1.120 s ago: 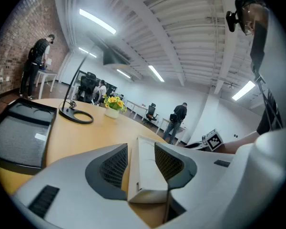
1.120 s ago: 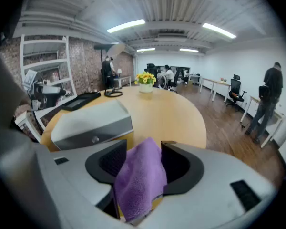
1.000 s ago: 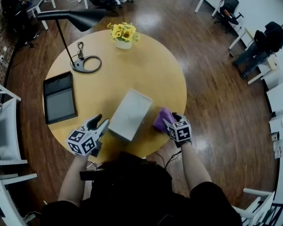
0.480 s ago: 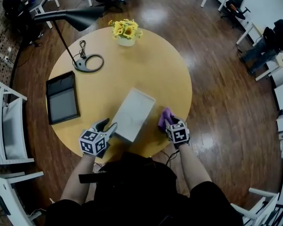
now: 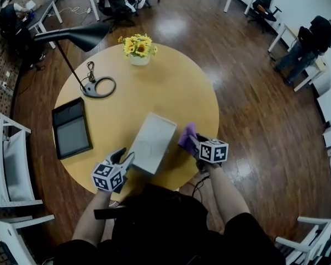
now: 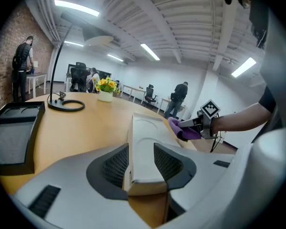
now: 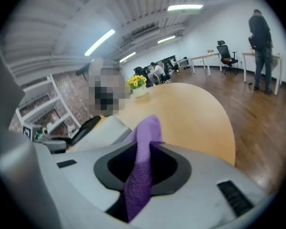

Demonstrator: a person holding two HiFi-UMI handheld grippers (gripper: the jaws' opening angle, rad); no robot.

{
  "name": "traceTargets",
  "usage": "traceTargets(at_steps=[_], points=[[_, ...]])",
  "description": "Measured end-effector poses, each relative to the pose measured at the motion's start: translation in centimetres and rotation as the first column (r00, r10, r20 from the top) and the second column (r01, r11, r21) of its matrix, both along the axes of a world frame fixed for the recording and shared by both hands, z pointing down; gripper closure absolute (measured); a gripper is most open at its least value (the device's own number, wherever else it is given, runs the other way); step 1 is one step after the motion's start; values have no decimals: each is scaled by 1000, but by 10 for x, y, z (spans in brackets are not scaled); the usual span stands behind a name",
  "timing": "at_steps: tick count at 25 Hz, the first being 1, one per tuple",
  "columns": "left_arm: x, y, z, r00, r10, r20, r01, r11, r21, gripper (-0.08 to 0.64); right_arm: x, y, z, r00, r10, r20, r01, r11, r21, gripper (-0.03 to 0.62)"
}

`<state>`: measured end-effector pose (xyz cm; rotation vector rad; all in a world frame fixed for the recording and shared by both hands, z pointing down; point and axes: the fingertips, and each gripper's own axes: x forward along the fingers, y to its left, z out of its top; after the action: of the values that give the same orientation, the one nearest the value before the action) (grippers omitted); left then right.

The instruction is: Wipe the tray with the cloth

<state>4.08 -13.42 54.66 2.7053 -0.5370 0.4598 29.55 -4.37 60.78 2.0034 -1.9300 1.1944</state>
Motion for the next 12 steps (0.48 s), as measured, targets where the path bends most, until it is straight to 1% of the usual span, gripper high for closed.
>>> traceTargets(at_steps=[2,3,4,5,7,10,12], points=[[3,2,-4,1000,23,-10,-23,1000,11,402,1,-19,-26,991,56,123,-70,991,114,512],[4,3,-3,999,33,-4,-33,999,7,402,3,-28,-33,976,89,200,-120,982,148,512],[5,4,-1,999,43,6,-43,999,-1,402,5,-35,-35,951,127,283,-177,971,160,512],[6,5,3,999,51,18,-51,999,-11,402,7,-41,-33,917,170,362,-238,959,153,512],[5,9,8,998,60,33,-59,998,-26,402,6,-47,-16,835,258,486,-345,934,96,512],[5,9,8,999,44,18,-43,998,-41,407,-5,-47,11,717,345,606,-448,894,21,511],[7,8,8,999,44,17,-43,998,-39,410,-6,-44,22,634,387,669,-515,857,-7,512]])
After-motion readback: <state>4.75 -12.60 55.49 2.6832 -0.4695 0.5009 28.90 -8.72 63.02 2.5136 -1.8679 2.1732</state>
